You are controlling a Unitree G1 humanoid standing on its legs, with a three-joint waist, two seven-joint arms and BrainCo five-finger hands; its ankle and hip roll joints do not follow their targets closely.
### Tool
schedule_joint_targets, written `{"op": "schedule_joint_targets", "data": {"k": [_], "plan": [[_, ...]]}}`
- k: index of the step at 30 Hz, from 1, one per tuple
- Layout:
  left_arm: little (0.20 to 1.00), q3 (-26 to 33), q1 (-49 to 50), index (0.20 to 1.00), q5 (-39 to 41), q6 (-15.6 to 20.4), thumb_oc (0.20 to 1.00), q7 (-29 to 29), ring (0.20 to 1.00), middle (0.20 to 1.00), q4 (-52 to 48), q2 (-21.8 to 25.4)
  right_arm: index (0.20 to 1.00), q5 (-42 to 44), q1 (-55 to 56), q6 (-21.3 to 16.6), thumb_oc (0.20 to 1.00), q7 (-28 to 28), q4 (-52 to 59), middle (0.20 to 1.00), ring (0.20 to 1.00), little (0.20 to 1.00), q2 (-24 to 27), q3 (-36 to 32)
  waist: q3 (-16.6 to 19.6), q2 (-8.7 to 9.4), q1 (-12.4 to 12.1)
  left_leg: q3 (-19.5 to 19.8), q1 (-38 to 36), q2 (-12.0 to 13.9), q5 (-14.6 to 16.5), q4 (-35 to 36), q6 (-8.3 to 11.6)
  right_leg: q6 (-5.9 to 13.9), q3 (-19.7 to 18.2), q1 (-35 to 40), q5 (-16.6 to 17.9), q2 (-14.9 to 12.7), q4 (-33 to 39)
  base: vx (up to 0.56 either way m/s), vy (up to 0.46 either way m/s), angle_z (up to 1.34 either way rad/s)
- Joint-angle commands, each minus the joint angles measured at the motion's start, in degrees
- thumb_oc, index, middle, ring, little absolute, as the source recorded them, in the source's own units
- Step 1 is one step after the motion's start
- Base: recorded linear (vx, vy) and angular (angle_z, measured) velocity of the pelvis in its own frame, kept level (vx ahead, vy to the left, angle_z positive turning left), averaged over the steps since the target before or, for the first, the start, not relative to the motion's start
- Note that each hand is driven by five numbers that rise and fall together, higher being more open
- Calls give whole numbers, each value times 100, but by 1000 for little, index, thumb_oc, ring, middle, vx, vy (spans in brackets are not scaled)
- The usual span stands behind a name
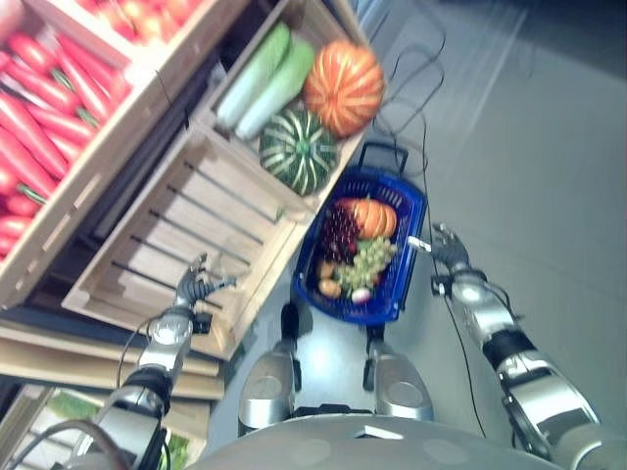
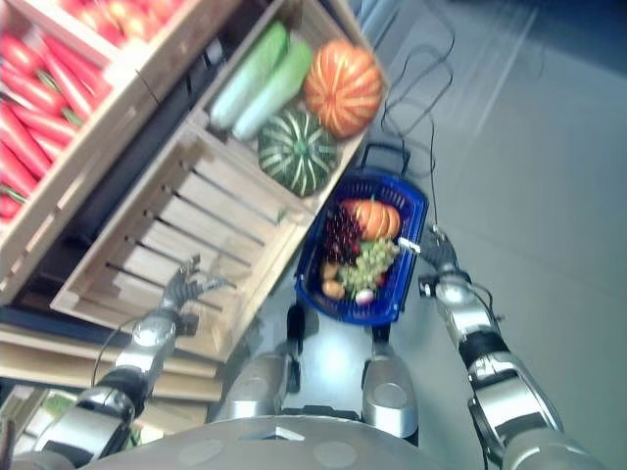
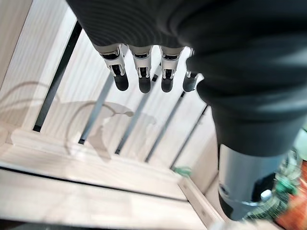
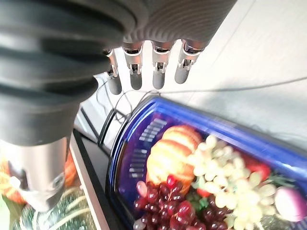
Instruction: Pick up fruits and vegetables into the basket
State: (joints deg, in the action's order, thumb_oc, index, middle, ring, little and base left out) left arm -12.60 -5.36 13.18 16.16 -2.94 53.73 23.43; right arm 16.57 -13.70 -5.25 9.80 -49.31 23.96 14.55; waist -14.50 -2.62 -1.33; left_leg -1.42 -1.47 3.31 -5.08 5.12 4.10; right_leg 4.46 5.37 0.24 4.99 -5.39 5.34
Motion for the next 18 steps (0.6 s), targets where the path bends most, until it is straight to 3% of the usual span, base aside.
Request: {"op": "schedule_joint_targets", "data": {"k": [1,6,9,14,18], "plan": [[1000,-82,-20,1000,-379,7,1000,423,1000,1000,654,-145,1000,-289,286,-263,1000,-166,-425,1000,1000,1000,-117,-33,682,72,65,58,142,-302,414,-39,-129,166,132,11,-421,37,-294,98,-24,-9],[1000,-96,154,1000,-464,-186,1000,957,1000,1000,1413,-282,1000,-404,490,-98,1000,-499,-1270,1000,1000,1000,-345,-117,906,110,98,-28,-64,-249,526,-12,-129,208,121,234,-399,8,-109,41,-11,-2],[1000,-12,251,1000,-485,-509,1000,1200,1000,1000,1766,-395,1000,-583,623,36,1000,-661,-1818,1000,1000,1000,-516,-166,977,129,129,-98,-160,-214,588,-14,-143,201,106,302,-450,4,-128,27,2,-6],[1000,99,308,1000,-510,-906,1000,1526,1000,1000,2101,-516,1000,-677,796,671,1000,-986,-2481,1000,1000,1000,-648,-317,1027,137,156,-143,-268,-162,654,-21,-140,178,138,403,-506,1,-129,20,5,-4],[1000,166,312,1000,-428,-1071,1000,1673,1000,1000,2239,-595,1000,-769,906,970,1000,-1108,-2815,1000,1000,1000,-693,-426,1049,131,175,-137,-322,-145,680,-14,-137,170,150,454,-531,-4,-130,21,6,1]]}}
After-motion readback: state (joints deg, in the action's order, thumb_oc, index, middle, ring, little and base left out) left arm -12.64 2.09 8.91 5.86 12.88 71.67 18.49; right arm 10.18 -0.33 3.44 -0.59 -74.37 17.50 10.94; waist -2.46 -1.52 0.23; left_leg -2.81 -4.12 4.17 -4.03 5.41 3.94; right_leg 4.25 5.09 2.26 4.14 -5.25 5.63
